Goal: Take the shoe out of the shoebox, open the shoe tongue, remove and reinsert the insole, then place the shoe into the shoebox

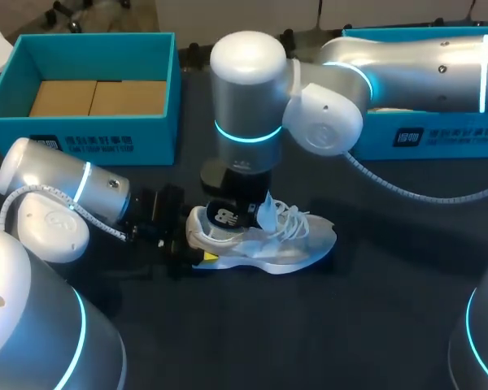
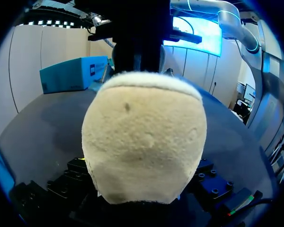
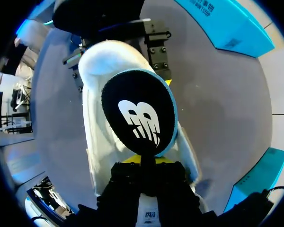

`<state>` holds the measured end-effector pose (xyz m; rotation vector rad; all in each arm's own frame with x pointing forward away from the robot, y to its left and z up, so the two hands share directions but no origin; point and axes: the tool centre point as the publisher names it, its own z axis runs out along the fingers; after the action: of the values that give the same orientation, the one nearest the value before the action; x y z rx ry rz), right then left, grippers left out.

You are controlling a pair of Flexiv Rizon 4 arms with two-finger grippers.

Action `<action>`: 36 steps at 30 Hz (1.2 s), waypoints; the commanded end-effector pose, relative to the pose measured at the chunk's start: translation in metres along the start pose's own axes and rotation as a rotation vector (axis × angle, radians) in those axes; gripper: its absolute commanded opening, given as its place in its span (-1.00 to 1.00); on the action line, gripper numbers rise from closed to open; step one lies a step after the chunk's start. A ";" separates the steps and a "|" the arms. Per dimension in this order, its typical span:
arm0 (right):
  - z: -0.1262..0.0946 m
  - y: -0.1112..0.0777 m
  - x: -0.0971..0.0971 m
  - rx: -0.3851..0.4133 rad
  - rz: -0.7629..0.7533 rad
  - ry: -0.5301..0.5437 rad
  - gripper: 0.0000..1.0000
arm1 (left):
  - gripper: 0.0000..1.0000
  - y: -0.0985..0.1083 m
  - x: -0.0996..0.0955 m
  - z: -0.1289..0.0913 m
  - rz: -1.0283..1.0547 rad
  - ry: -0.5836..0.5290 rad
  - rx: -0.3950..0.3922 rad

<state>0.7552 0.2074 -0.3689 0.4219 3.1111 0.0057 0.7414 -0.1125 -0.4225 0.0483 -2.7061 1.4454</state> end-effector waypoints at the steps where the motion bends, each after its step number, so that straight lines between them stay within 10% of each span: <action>1: -0.011 -0.004 -0.001 -0.021 -0.019 0.019 -1.00 | -1.00 0.001 -0.001 0.000 -0.001 -0.001 -0.004; 31: -0.030 0.040 0.019 -0.095 -0.025 0.030 -1.00 | -1.00 0.001 -0.001 0.000 -0.001 -0.001 -0.004; 36: -0.034 0.040 0.014 -0.098 0.007 0.005 -0.19 | -1.00 0.001 -0.001 0.000 -0.001 -0.001 -0.004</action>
<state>0.7535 0.2518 -0.3384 0.4237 3.1093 0.1573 0.7417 -0.1120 -0.4225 0.0490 -2.7066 1.4454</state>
